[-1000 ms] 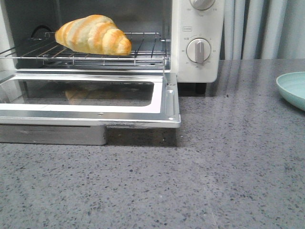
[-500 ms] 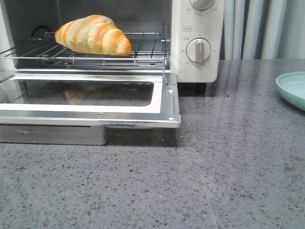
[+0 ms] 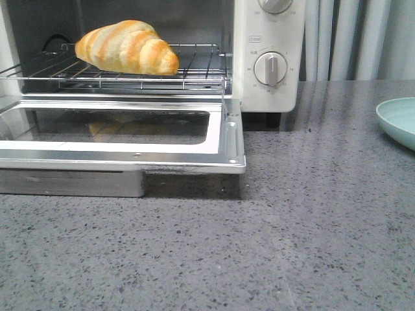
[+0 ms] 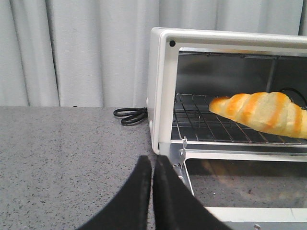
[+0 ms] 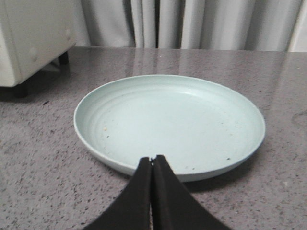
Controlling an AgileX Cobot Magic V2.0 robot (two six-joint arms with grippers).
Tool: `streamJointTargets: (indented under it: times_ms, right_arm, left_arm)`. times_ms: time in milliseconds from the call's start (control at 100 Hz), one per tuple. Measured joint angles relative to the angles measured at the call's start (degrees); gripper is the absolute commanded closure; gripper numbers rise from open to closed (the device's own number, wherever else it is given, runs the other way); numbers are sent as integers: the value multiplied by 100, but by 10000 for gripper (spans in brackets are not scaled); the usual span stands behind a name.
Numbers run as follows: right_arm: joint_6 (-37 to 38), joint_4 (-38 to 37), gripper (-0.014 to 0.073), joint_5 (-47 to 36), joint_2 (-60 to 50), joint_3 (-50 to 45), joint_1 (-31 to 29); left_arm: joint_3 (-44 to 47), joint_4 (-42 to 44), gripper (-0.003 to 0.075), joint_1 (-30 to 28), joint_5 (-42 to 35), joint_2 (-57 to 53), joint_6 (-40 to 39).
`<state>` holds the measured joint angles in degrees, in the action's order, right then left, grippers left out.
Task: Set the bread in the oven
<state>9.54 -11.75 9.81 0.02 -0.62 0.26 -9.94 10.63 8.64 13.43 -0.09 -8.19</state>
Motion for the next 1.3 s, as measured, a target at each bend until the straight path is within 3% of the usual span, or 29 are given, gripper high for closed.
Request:
streamJointTargets:
  times_ms: [290,670,1300]
  right_arm:
    - [-737,444,662,289,-50,0,-232]
    - [-855,561,662,887,-50,0,-656]
    - [-954,574,662,914,-50,0,-659]
  left_arm:
    - [0,0,741,0,0,0,0]
    - [0,0,741,0,0,0,0]
    - [0,0,741,0,0,0,0]
